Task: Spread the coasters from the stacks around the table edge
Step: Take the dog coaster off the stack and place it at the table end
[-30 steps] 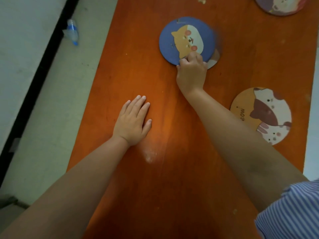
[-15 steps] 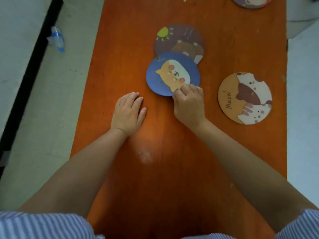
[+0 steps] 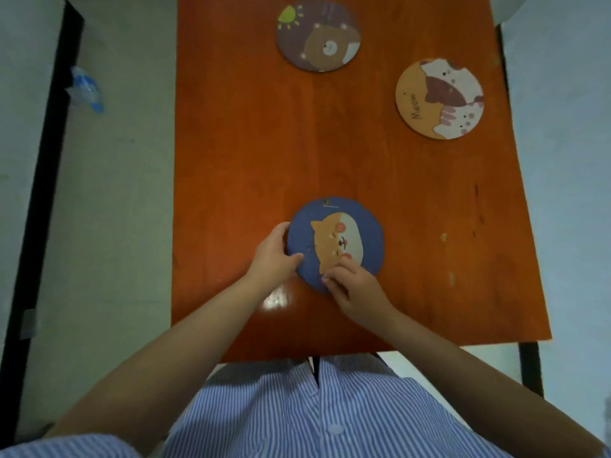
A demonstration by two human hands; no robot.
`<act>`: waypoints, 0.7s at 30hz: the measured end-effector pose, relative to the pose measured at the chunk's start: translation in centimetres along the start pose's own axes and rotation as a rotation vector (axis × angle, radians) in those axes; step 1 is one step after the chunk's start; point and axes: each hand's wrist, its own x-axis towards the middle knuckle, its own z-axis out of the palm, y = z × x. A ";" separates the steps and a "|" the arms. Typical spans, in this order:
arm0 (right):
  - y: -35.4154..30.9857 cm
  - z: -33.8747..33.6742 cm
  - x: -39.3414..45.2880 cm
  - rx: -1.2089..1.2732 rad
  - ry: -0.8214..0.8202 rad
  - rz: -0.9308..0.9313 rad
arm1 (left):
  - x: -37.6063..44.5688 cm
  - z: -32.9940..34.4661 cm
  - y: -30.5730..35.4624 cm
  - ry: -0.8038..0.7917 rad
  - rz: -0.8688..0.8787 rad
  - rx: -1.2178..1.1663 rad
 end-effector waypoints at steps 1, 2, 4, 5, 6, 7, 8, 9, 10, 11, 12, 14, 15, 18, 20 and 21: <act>0.1 -0.4 0.0 0.020 0.014 0.025 | -0.3 -0.3 -0.2 -0.034 0.048 0.030; 0.5 -0.8 0.2 0.010 0.063 0.062 | -0.5 -0.7 -0.4 -0.073 0.077 0.078; 1.9 -1.9 1.5 -0.083 0.181 0.179 | 0.1 -1.4 -0.6 -0.152 0.095 0.235; 2.6 -2.5 2.3 -0.134 0.168 0.260 | 0.5 -1.7 -0.5 -0.184 0.105 0.343; 3.1 -3.0 3.0 -0.164 0.103 0.328 | 0.7 -1.7 -0.1 -0.193 0.119 0.437; 3.4 -3.2 3.5 -0.183 0.038 0.366 | 1.0 -1.5 0.3 -0.164 0.144 0.492; 3.5 -3.1 3.8 -0.184 0.002 0.378 | 1.2 -1.2 0.7 -0.100 0.167 0.499; 3.6 -2.9 3.8 -0.170 -0.003 0.381 | 1.3 -0.8 1.1 -0.022 0.172 0.464; 3.6 -2.6 3.6 -0.167 0.011 0.391 | 1.3 -0.5 1.3 0.047 0.155 0.416; 3.6 -2.2 3.3 -0.188 0.029 0.407 | 1.2 -0.2 1.2 0.088 0.137 0.407; 3.6 -1.8 3.0 -0.218 0.042 0.431 | 0.8 0.0 0.9 0.093 0.126 0.455; 3.6 -1.2 2.6 -0.232 0.072 0.491 | -0.4 0.0 -0.5 0.061 0.139 0.562; 3.5 -1.1 2.4 -0.234 0.090 0.513 | -1.1 -0.1 -1.2 0.042 0.148 0.582; 2.9 -0.6 1.8 -0.286 0.154 0.554 | -2.4 -0.4 -2.8 0.005 0.117 0.551; 2.6 -0.4 1.1 -0.315 0.187 0.603 | -2.5 -0.1 -2.9 0.041 0.049 0.405; 2.5 -0.3 0.7 -0.315 0.190 0.632 | -2.3 0.1 -2.9 0.078 0.026 0.346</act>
